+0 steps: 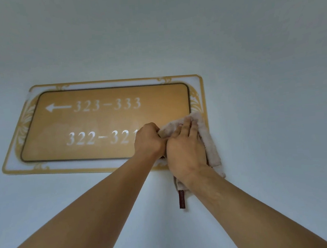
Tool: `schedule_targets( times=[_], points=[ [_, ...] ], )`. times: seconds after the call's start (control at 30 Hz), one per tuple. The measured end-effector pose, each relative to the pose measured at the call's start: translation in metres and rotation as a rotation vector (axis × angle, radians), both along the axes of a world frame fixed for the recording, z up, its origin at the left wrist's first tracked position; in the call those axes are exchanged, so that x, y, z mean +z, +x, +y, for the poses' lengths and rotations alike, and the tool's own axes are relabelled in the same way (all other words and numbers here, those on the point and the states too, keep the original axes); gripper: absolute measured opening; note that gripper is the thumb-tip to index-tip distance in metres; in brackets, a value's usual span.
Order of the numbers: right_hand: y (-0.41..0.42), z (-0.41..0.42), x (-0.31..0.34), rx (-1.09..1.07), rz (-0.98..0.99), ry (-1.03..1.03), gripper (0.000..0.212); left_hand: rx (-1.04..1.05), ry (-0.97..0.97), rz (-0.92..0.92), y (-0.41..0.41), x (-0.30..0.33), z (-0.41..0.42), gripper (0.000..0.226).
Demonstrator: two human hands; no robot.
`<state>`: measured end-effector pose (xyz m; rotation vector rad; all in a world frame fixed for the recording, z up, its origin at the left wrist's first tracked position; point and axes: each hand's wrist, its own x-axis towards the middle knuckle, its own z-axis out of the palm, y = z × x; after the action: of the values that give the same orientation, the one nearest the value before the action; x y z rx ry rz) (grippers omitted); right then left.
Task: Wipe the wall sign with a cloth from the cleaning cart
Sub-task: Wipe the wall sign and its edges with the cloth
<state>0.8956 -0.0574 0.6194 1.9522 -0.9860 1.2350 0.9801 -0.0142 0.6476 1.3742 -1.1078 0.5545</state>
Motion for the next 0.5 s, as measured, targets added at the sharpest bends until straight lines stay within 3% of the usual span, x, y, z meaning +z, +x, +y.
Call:
schedule_targets(
  times=[0.1, 0.3, 0.5],
  points=[
    [-0.008, -0.009, -0.007, 0.045, -0.1, -0.041, 0.071, 0.004, 0.019, 0.008, 0.001, 0.0, 0.0, 0.029],
    [-0.025, -0.054, -0.03, 0.132, -0.152, -0.184, 0.071, -0.06, -0.012, 0.023, 0.001, -0.006, -0.005, 0.037],
    [-0.009, -0.042, -0.027, 0.11, -0.183, -0.069, 0.08, 0.02, -0.076, -0.101, -0.007, -0.013, -0.012, 0.02]
  ],
)
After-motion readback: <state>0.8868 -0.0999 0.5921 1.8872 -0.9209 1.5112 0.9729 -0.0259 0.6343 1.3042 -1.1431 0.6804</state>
